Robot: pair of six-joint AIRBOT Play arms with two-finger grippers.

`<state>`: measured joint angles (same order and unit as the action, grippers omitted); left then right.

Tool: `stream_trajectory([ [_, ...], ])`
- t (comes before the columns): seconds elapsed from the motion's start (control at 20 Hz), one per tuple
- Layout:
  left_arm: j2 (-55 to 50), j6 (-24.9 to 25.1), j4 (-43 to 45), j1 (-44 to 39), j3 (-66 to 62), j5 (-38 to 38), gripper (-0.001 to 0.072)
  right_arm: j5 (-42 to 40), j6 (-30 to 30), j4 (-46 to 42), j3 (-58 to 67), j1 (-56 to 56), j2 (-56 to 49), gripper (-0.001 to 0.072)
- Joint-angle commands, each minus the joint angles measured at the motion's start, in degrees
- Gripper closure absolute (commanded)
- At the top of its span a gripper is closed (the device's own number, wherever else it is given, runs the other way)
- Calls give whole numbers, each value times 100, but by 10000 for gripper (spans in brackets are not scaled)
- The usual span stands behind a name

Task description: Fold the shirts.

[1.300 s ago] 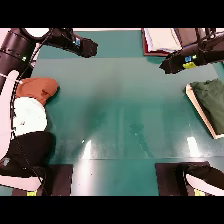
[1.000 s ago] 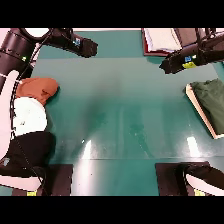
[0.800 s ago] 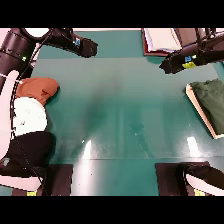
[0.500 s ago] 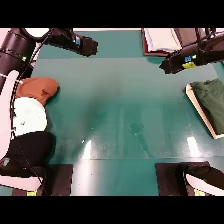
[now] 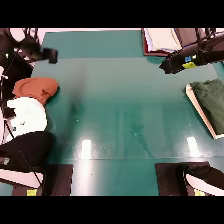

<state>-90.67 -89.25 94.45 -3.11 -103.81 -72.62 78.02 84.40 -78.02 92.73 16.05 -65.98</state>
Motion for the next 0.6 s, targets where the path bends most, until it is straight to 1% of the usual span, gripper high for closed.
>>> stream_trajectory([
  [0.0,-87,-151,269,621,1150,249,96,-9,7,2,2,4,-4,697],
  [0.15,-87,-289,284,824,2234,977,97,-11,111,0,2,4,-4,697],
  [0.25,-87,-345,313,861,2479,1071,98,-13,125,0,2,4,-4,696],
  [0.3,-76,-348,323,861,2468,1064,141,-44,125,0,2,4,-4,697],
  [0.4,24,-339,321,861,2387,1084,625,-127,125,0,2,4,-2,697],
  [0.45,109,-330,321,861,2288,1099,673,-170,127,2,2,4,-2,697],
  [0.55,426,-328,306,848,1932,1132,681,-313,125,0,4,4,24,697],
])
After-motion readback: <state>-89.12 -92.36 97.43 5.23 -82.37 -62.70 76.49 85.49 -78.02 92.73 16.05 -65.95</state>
